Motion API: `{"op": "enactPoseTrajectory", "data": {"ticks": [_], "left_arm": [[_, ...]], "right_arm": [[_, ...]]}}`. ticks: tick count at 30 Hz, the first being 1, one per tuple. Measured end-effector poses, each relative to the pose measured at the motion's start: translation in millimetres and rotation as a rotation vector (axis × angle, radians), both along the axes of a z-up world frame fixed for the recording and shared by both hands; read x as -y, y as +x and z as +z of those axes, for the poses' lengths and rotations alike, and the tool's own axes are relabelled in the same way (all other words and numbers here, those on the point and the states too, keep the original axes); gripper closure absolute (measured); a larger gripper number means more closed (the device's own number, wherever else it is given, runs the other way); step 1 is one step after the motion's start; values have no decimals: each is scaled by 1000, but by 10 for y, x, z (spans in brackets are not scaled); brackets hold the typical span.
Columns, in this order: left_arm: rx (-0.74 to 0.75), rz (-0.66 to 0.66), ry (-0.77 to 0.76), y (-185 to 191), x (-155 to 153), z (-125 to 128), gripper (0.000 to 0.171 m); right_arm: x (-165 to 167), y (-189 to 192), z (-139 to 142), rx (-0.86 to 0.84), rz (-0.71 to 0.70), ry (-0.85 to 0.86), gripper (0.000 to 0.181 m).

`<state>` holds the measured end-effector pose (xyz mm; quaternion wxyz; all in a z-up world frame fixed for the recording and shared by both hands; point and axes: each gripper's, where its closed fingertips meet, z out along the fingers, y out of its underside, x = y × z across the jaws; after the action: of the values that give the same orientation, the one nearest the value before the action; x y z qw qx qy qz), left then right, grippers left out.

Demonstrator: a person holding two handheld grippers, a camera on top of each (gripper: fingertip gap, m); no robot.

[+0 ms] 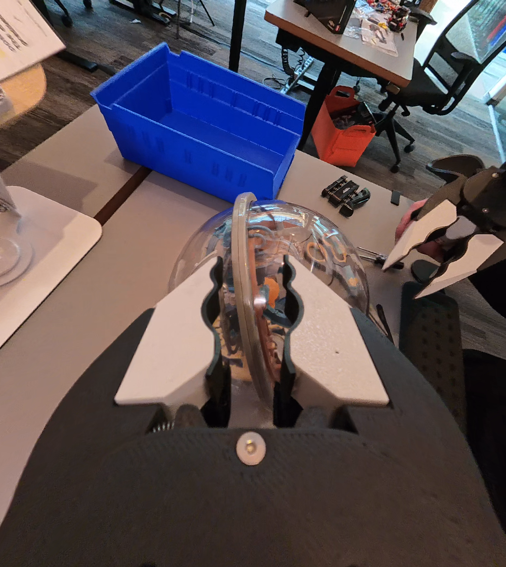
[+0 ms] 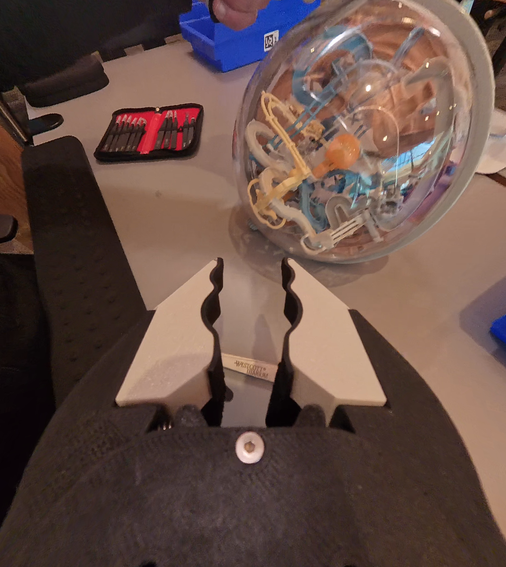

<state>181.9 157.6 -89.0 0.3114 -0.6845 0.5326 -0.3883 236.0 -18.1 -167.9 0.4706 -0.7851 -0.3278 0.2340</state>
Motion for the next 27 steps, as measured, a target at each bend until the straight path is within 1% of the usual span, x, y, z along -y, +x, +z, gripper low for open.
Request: {"op": "enactPoseTrajectory", "data": {"ticks": [2, 4, 6, 8, 10, 12, 14, 16, 18, 22, 25, 27], "left_arm": [[5, 20, 43, -158, 1, 115, 128], [-10, 48, 111, -412, 16, 214, 123], [-60, 92, 205, -762, 26, 239, 119], [-74, 133, 223, -1138, 87, 232, 120], [-105, 195, 234, -1565, 105, 142, 121], [-135, 273, 220, -2016, 106, 1, 122], [-153, 344, 201, -2445, 134, -144, 123], [-155, 387, 164, -2800, 204, -266, 124], [-178, 445, 165, -3131, 229, -378, 128], [-251, 554, 161, -3685, 300, -653, 131], [-237, 630, 134, -3960, 333, -825, 132], [-241, 663, 110, -4123, 364, -985, 133]], "right_arm": [[-55, -36, 112, 2, 4, 33, 145], [-95, -88, 210, 1, 16, 59, 144], [-140, -145, 260, 7, 29, 69, 143], [-186, -214, 298, 18, 42, 78, 143], [-206, -332, 342, 19, 72, 77, 143], [-196, -533, 387, 17, 121, 78, 145], [-170, -800, 389, 23, 180, 64, 147], [-140, -1110, 355, 38, 242, 43, 148], [-121, -1435, 312, 55, 298, 23, 149], [-82, -2076, 231, 40, 379, -46, 155], [-100, -2485, 142, 42, 403, -77, 156], [-141, -2717, 62, 46, 406, -99, 157]]}}
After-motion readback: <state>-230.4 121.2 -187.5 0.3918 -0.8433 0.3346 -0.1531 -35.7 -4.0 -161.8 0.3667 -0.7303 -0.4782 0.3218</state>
